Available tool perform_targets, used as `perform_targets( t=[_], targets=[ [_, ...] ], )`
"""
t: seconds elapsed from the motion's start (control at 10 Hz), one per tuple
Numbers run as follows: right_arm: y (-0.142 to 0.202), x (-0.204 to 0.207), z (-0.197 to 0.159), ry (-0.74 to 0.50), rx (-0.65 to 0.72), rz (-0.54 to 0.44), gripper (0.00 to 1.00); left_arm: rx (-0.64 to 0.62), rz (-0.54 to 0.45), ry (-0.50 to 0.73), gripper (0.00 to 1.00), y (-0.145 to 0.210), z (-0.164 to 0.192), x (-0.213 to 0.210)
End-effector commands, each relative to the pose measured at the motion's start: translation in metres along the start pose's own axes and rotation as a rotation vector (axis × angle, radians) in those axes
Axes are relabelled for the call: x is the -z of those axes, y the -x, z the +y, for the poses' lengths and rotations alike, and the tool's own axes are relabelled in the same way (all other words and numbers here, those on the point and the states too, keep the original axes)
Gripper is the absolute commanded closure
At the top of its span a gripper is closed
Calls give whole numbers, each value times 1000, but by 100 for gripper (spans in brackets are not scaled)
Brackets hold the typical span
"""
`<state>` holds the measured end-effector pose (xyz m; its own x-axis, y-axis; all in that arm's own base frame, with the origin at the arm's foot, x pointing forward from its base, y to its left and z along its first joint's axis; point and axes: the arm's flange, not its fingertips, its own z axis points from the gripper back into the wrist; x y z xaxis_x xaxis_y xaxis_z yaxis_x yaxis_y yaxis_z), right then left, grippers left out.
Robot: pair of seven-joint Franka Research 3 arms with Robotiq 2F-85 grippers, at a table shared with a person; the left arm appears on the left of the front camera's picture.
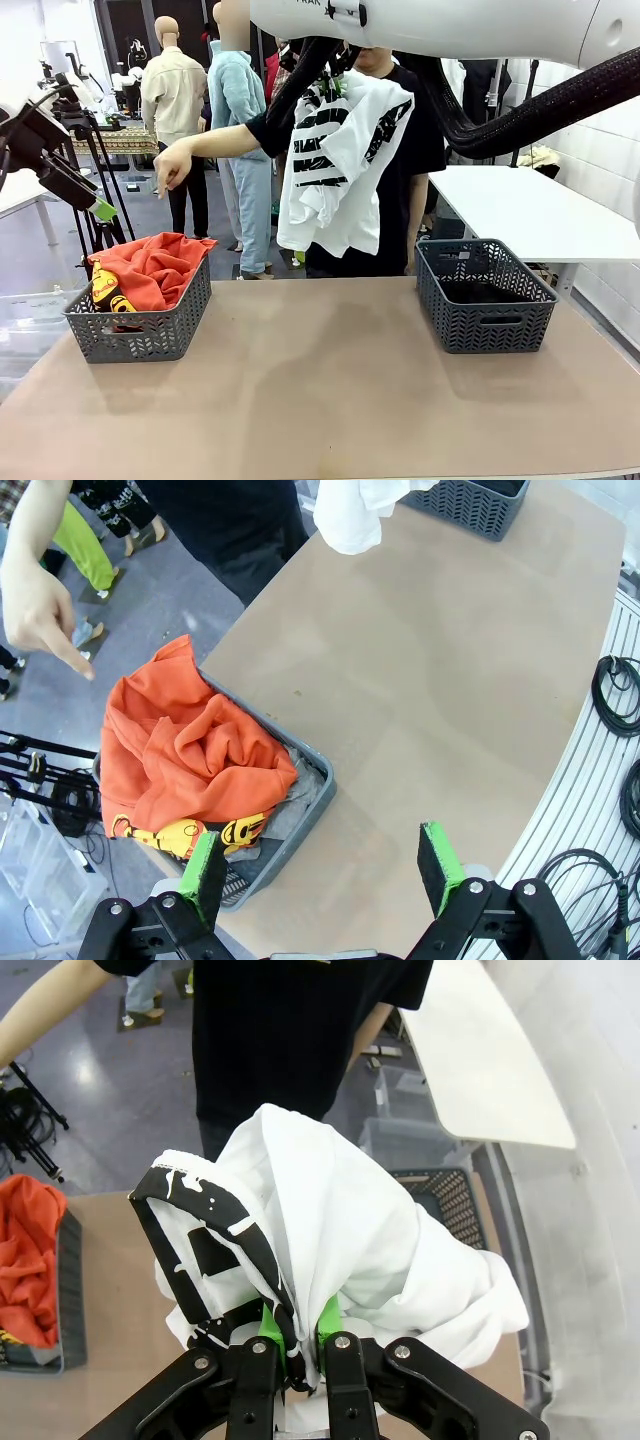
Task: Sort the tops and bottoms.
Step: Sort the clothes according to human instructions.
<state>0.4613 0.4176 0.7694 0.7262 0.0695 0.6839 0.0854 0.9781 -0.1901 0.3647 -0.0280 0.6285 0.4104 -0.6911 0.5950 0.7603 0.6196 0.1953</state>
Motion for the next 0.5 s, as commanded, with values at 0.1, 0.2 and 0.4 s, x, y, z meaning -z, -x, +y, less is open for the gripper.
perform_targets(
  t=[0.1, 0.2, 0.4],
  targets=[
    [4, -2, -5, -2, 4, 7, 100, -2, -2, 4, 0, 2, 0, 0],
    [4, -2, -5, -2, 4, 7, 100, -2, -2, 4, 0, 2, 0, 0],
    [4, -2, -5, -2, 4, 7, 100, -2, -2, 4, 0, 2, 0, 0]
  ],
)
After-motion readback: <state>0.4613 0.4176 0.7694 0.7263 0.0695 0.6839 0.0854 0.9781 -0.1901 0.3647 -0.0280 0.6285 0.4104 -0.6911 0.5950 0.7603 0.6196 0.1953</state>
